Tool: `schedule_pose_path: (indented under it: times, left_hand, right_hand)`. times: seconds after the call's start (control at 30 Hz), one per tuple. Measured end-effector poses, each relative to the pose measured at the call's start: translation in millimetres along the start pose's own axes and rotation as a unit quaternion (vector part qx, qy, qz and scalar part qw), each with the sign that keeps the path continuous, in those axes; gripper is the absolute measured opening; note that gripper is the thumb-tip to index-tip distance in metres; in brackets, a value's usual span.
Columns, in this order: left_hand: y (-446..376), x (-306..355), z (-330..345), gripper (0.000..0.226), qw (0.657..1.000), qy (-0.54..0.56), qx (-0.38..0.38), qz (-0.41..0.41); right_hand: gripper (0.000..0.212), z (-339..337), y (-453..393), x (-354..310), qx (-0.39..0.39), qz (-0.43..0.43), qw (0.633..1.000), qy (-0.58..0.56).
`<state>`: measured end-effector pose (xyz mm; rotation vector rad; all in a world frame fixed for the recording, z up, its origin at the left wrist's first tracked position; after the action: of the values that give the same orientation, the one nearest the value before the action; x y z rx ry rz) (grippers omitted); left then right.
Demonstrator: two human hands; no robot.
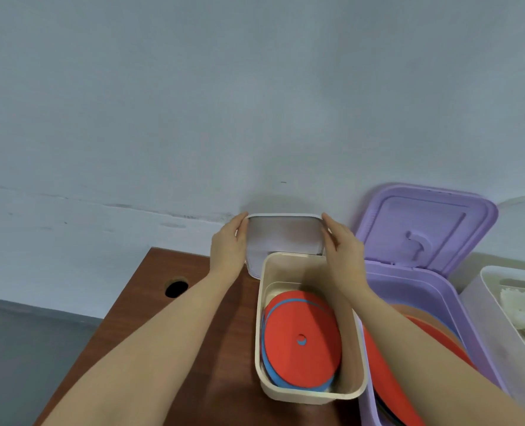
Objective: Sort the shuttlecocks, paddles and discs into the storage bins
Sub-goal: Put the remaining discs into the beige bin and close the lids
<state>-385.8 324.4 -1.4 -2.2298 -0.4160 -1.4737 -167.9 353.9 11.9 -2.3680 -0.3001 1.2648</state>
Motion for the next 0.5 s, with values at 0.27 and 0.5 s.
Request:
schedule_pose_path:
  times: [0.27, 0.5]
  left_hand:
    - [-8.3, 25.6, -7.2, 0.033, 0.998, 0.022, 0.059, 0.015]
    - [-0.5, 65.4, -21.3, 0.030, 0.990, 0.079, 0.105, 0.049]
  right_hand:
    - [0.022, -1.5, -18.6, -12.1, 0.052, 0.042, 0.996, -0.065]
    - [0.023, -25.7, -31.6, -40.3, 0.099, -0.010, 0.991, -0.091]
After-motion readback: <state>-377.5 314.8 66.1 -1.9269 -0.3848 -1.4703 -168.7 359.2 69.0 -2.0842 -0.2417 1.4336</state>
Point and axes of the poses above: each hand's wrist, its own y-axis away from the middle knuckle, its own z-axis out of the palm, x = y × z, the point moved 3 cm from there along -y, towards the middle knuckle, and after that the axes turned 3 degrees about x, right-handed, at the moved point
